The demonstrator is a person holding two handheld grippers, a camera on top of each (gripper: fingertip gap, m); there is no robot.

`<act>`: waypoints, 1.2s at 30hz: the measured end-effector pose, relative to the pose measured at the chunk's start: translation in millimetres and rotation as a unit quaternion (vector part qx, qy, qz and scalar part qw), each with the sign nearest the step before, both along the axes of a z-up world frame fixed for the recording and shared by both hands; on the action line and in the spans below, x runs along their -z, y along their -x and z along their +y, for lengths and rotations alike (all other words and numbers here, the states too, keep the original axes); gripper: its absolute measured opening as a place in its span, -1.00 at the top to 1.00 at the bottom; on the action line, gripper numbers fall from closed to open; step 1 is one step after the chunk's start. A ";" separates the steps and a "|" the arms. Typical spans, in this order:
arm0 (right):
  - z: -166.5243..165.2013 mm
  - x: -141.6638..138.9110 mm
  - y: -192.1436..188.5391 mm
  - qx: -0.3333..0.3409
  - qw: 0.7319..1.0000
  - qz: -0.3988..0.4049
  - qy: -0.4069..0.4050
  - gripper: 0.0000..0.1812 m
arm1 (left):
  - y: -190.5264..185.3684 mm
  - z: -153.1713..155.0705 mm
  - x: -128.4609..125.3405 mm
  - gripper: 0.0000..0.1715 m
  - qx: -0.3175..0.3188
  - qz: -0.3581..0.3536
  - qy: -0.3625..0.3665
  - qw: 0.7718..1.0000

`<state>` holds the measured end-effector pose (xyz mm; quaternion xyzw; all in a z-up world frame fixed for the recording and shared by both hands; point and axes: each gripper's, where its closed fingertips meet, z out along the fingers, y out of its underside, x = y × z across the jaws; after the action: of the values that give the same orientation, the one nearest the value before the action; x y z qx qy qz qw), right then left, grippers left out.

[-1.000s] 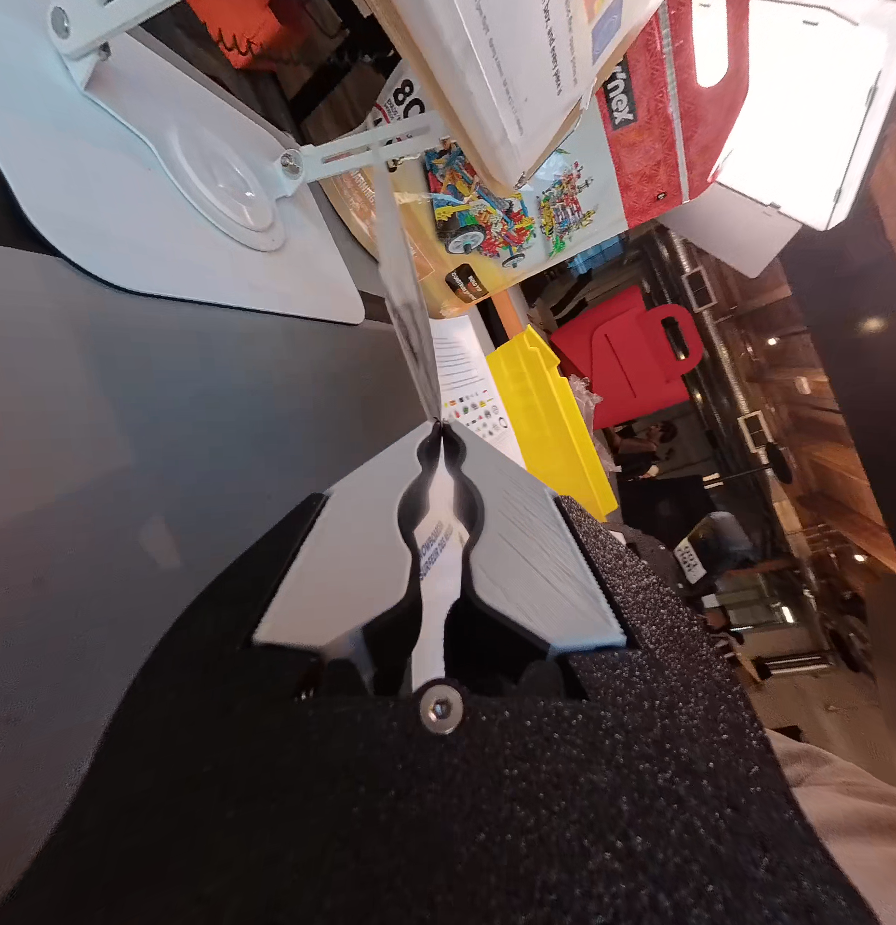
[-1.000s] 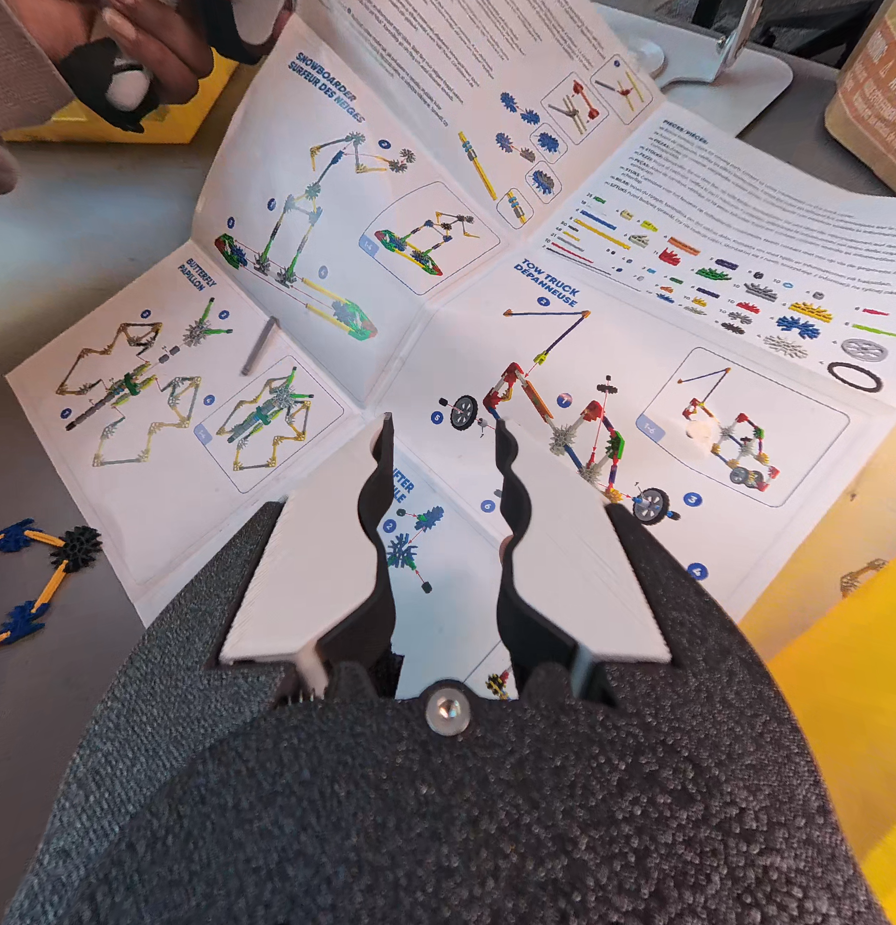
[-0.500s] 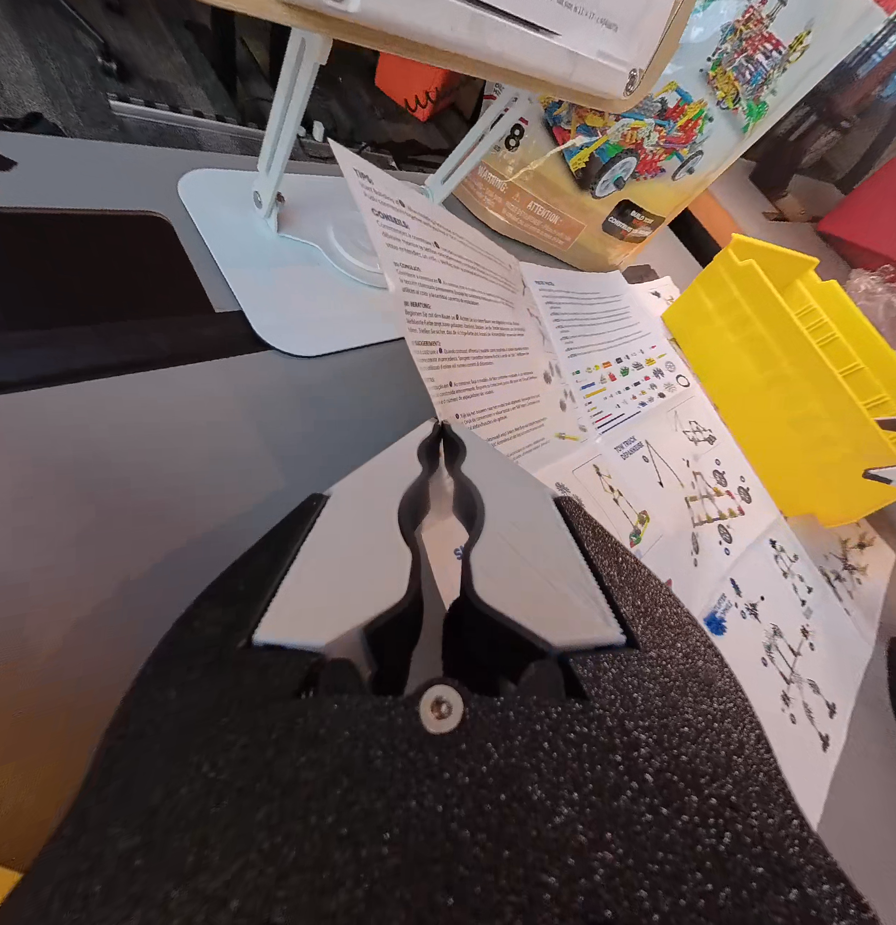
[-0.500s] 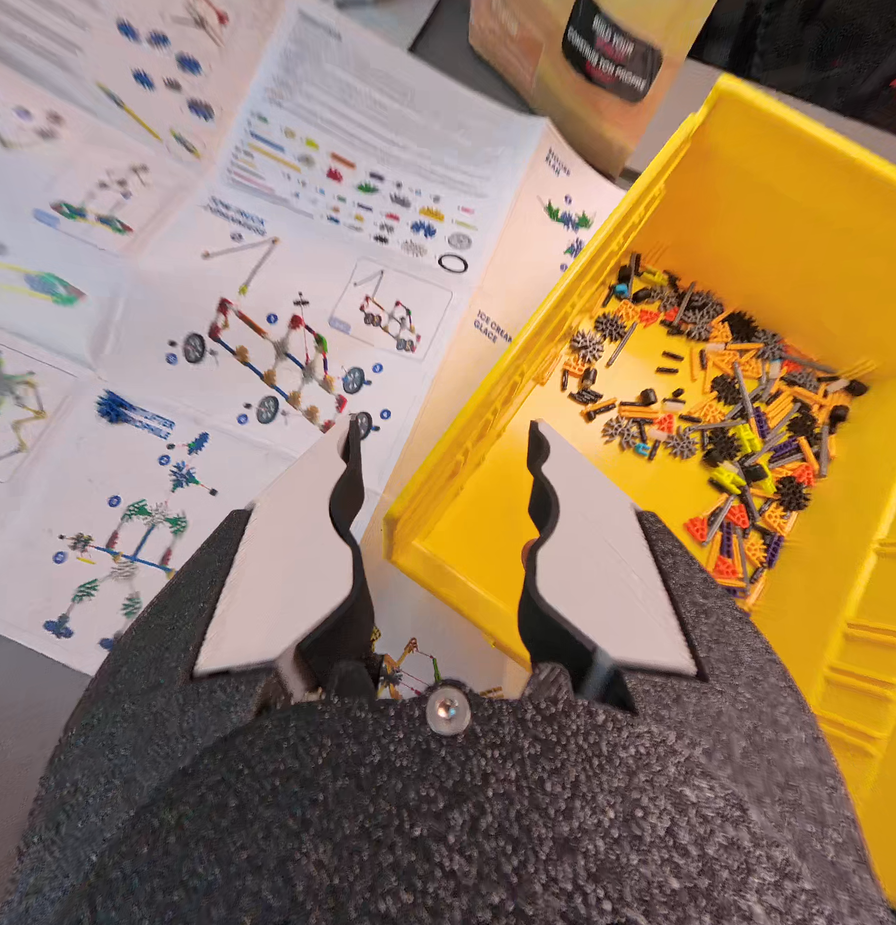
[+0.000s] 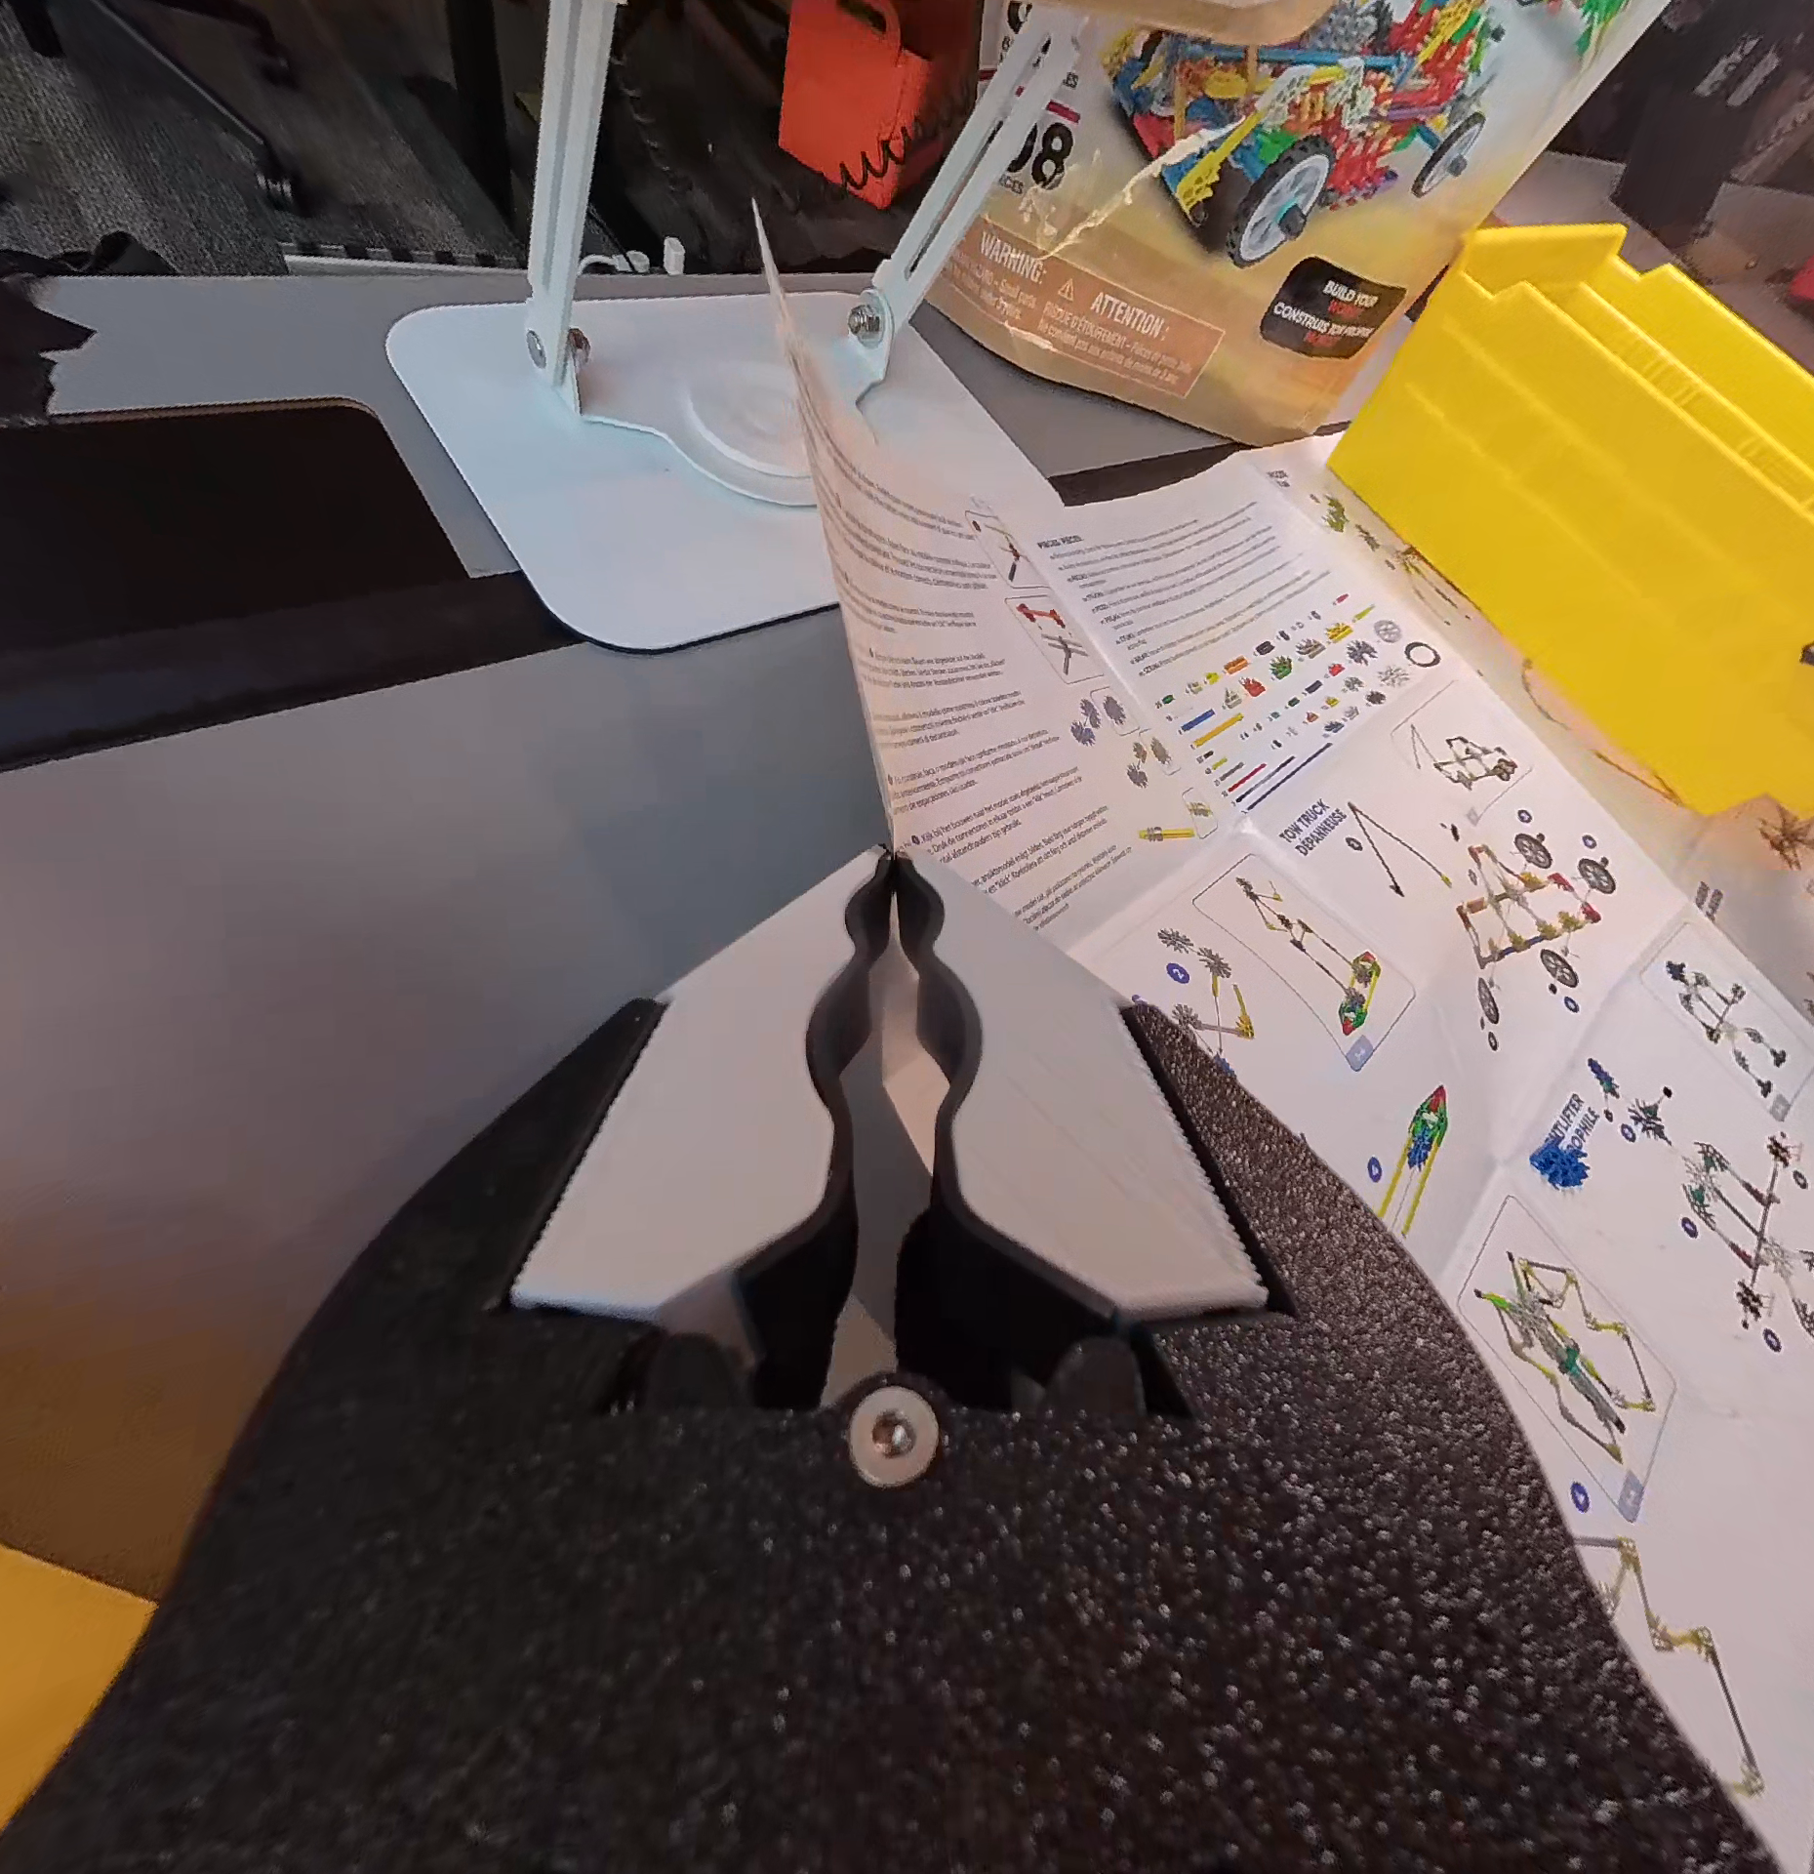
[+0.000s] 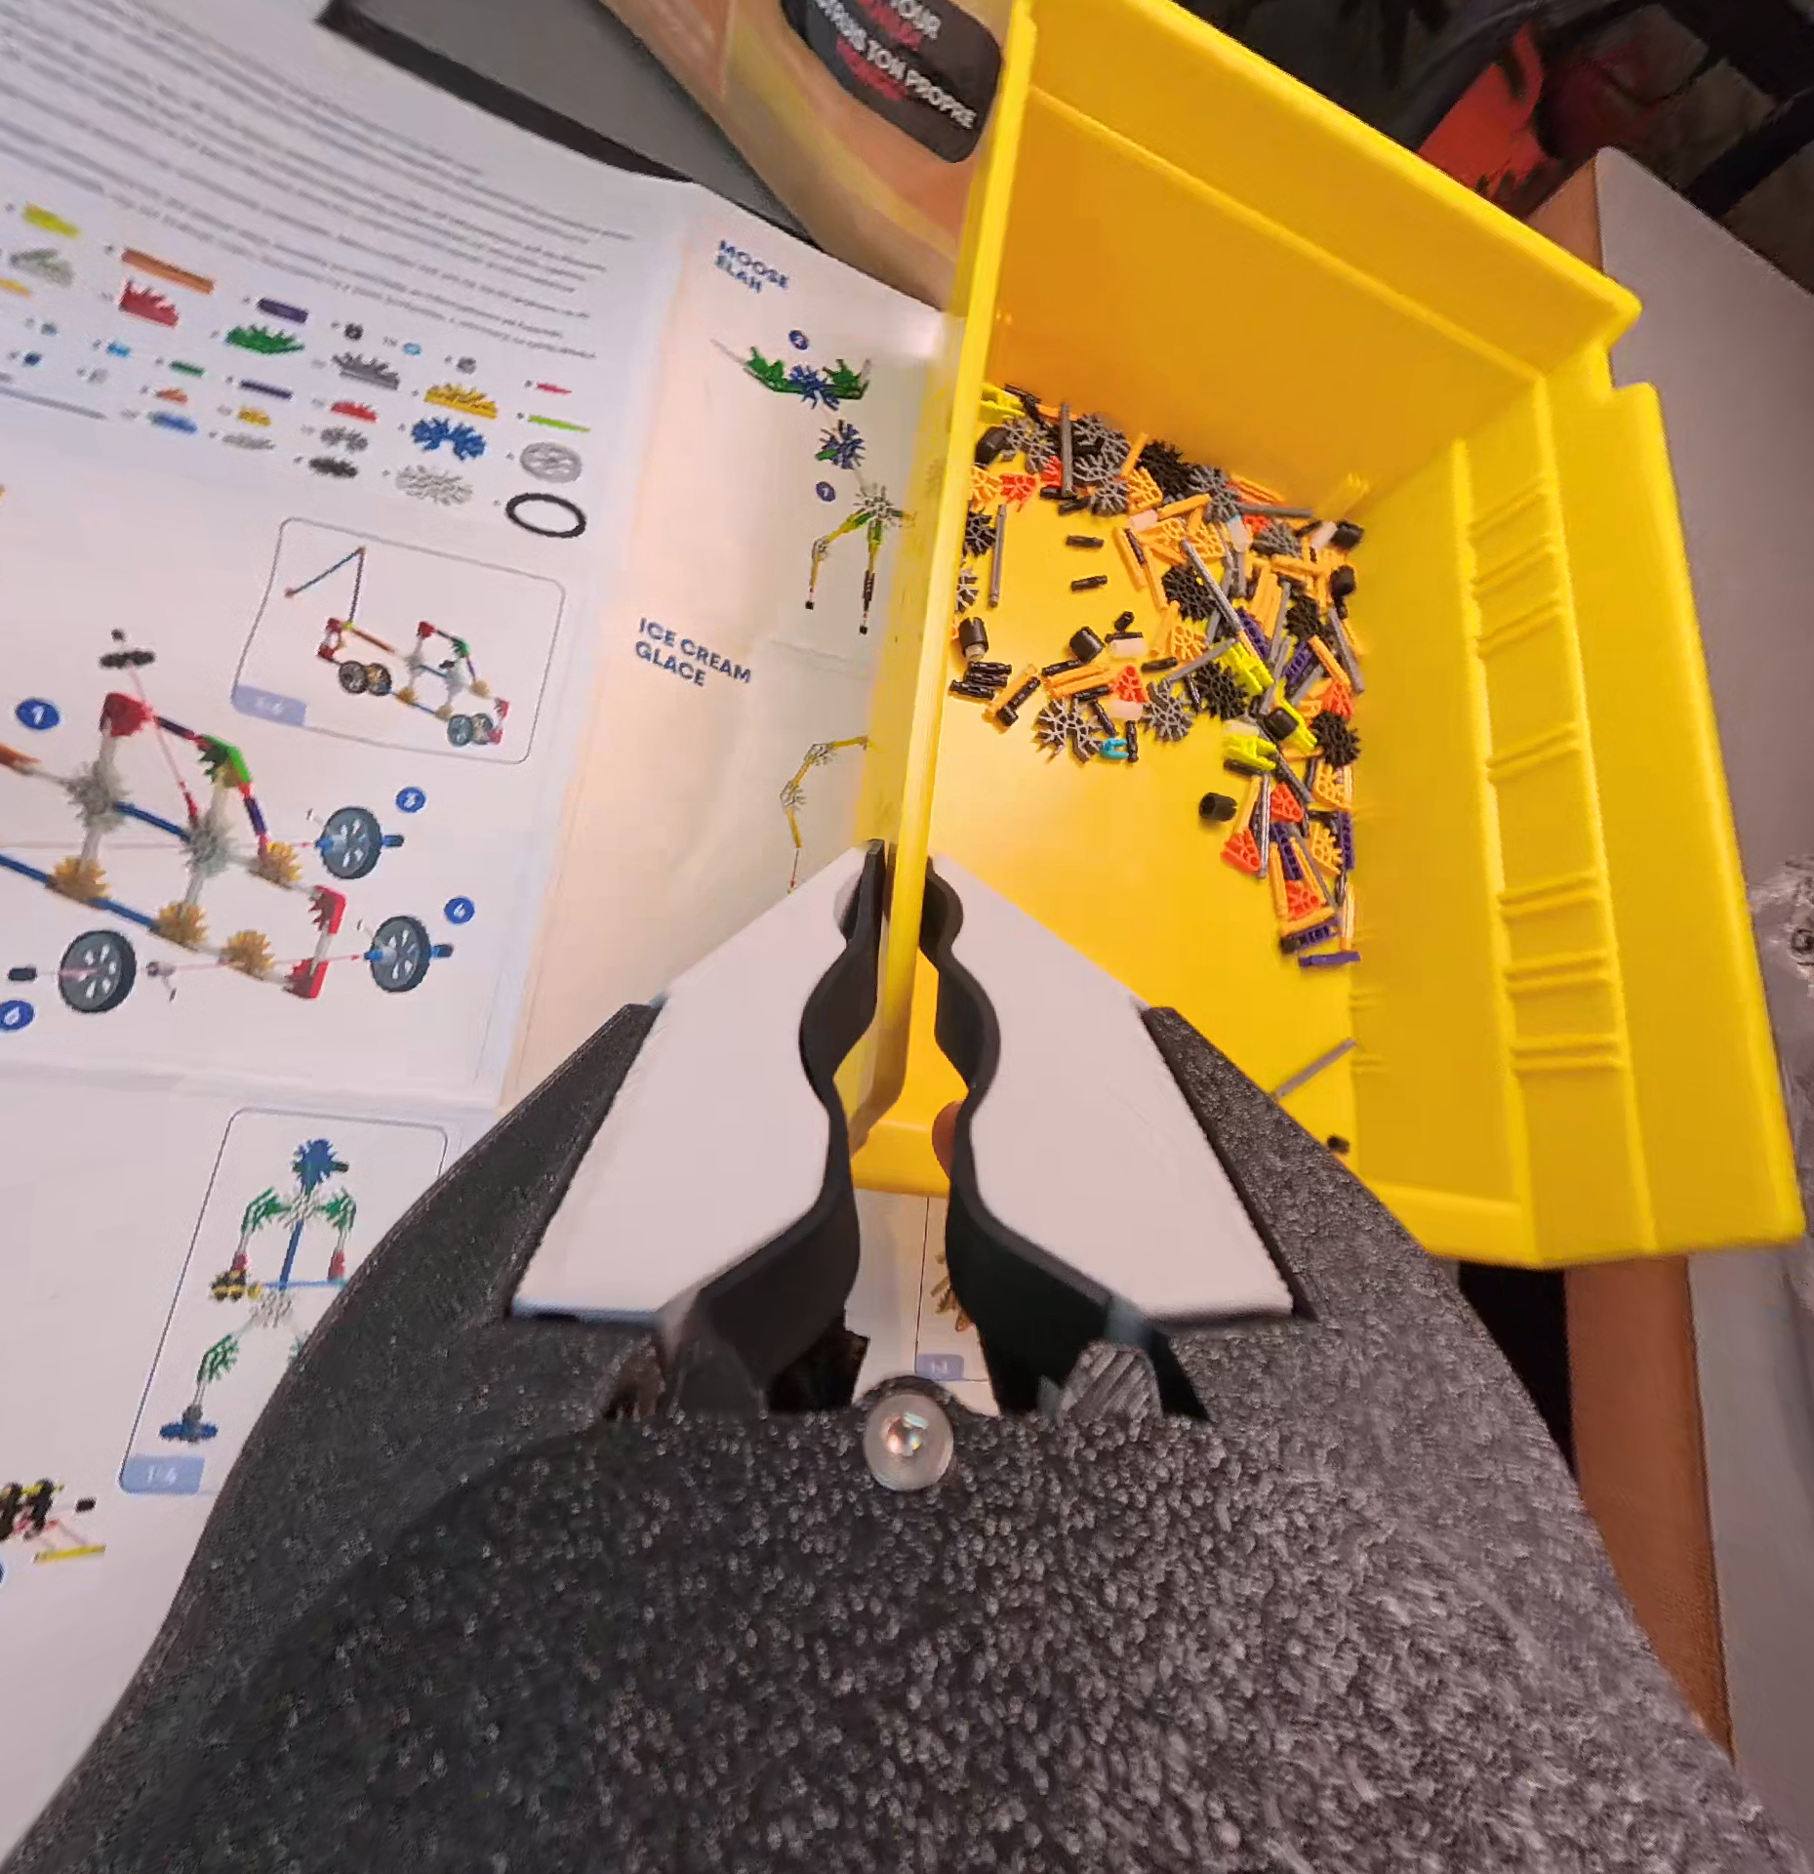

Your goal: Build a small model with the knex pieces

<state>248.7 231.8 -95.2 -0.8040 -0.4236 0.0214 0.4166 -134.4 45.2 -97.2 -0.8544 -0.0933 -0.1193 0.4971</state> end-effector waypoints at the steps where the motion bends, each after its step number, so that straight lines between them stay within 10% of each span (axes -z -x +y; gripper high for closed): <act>1: 5.9 0.2 -0.3 0.011 1.000 0.009 0.005 0.97 | -1.6 -0.4 0.8 1.00 0.003 0.004 0.001 1.000; 36: 67.2 4.9 -1.9 0.118 0.992 0.045 -0.008 0.96 | 36.0 -31.4 -4.9 1.00 -0.048 0.231 0.101 0.967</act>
<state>250.6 299.1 -100.1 -0.8433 -0.3066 0.0042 0.4413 -170.4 13.8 -92.3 -0.8991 -0.0281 0.1153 0.4213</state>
